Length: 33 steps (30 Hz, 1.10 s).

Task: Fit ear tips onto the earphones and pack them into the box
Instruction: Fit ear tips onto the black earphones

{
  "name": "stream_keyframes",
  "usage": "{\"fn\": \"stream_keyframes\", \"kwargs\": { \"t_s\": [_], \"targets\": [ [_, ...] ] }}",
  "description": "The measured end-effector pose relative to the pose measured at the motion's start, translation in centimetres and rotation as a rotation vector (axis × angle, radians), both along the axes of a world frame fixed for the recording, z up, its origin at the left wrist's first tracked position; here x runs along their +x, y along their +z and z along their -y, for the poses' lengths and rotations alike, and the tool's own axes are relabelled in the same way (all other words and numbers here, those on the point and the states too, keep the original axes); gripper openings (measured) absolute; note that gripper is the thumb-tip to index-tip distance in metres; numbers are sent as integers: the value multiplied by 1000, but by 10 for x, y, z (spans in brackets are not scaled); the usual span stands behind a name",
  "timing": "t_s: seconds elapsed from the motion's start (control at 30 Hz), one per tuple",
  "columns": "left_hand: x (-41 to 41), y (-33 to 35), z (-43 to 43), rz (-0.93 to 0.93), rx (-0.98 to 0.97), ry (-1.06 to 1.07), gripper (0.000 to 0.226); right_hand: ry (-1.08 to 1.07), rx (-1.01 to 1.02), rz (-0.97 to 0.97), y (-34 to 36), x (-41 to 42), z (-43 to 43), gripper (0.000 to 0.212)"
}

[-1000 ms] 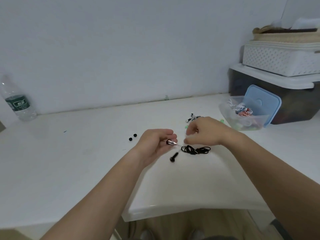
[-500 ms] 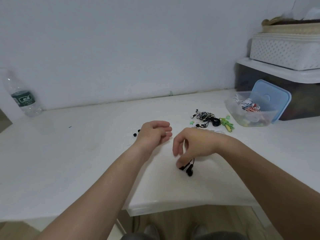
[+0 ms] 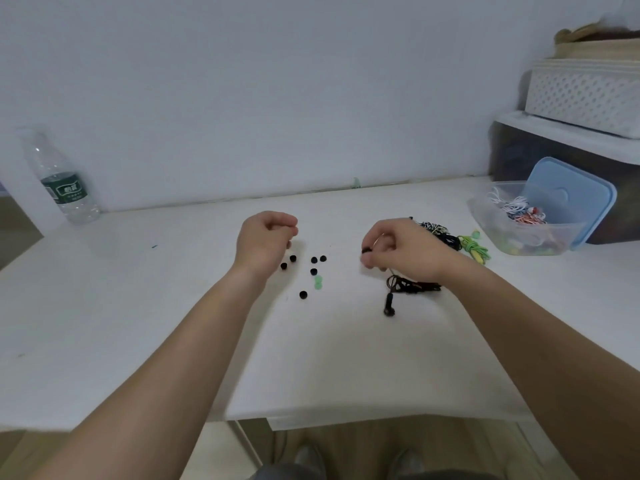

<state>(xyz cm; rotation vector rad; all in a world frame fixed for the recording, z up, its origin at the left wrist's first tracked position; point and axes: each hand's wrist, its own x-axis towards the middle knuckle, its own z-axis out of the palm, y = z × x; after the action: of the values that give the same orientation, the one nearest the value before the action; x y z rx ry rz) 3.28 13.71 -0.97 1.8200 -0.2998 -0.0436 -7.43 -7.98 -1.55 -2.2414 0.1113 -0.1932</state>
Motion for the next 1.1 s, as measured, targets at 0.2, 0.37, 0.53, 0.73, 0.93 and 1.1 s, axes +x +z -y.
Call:
{"fn": "stream_keyframes", "kwargs": {
  "t_s": [0.2, 0.37, 0.53, 0.73, 0.93, 1.1],
  "targets": [
    [19, -10, -4, 129, 444, -194, 22, -117, 119, 104, -13, 40, 7, 13],
    [22, -17, 16, 117, 718, -256, 13, -69, 103, 40, -25, 69, -2, 23],
    [23, -18, 20, 115, 796, -287, 16, -54, 114, 90, -39, 74, -4, 13],
    [30, -16, 22, 88, 708, -305, 10, -19, 156, 160, -42, 68, 1, 13],
    [25, -10, 46, 14, 200, -268, 1, -45, 264, 189, -41, 57, 6, 17],
    [23, -23, 58, -143, -126, -312, 13, -55, 310, 237, -38, 57, 5, 11]
  ]
}}
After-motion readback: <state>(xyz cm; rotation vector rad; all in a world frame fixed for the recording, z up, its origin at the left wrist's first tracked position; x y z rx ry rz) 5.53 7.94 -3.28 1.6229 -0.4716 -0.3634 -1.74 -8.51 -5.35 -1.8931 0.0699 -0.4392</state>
